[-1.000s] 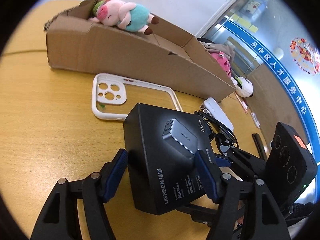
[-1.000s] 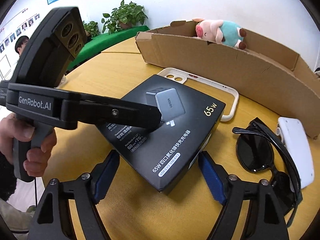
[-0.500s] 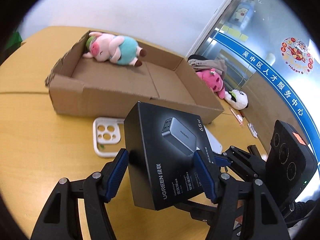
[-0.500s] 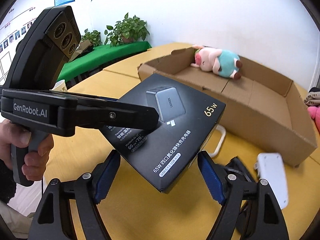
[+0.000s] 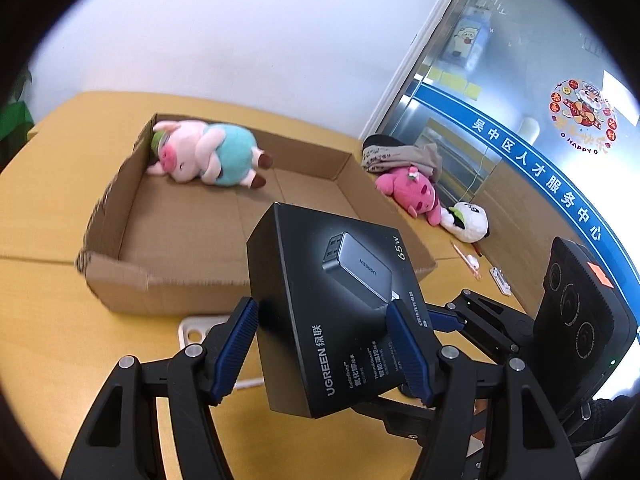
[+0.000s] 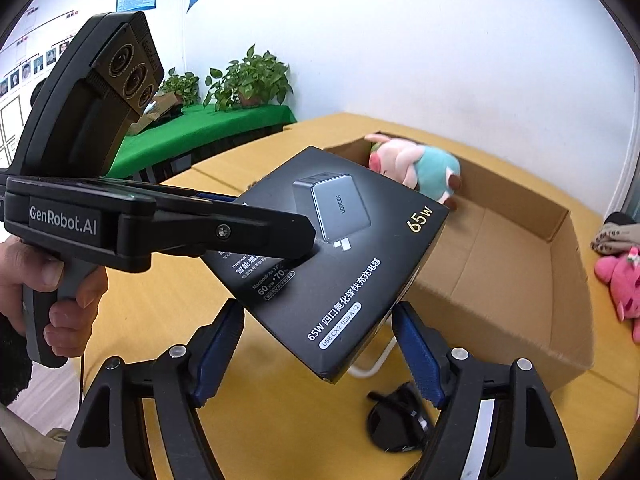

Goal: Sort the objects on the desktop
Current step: 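Lift the charger box and carry it toward the cardboard box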

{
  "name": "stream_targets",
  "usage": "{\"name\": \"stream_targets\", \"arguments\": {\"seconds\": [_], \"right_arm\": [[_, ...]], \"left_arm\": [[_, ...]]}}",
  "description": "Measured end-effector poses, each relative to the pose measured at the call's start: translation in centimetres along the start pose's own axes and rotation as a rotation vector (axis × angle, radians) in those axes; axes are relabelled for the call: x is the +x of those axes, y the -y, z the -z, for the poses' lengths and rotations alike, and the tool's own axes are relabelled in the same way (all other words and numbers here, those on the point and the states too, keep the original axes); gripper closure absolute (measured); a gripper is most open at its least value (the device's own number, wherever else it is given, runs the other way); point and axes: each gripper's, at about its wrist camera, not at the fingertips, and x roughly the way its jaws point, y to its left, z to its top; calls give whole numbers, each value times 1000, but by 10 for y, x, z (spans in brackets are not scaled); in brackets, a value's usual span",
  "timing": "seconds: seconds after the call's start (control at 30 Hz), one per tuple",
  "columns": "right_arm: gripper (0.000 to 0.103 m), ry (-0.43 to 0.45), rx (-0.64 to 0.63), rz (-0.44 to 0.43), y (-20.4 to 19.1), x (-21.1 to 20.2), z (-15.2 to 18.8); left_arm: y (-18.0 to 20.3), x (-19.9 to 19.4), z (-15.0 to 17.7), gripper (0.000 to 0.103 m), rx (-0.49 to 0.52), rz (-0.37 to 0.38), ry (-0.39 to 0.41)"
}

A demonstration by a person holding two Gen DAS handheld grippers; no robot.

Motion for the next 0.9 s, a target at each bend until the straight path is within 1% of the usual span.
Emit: {"name": "stream_targets", "arguments": {"seconds": [0.53,0.9], "right_arm": [[22,68,-30,61,28,-7,-36],[22,92,-24,96,64,-1,-65]], "left_arm": [[14,12,-57,37,71,18,51],[21,36,-100,37,110,37,67]]}}
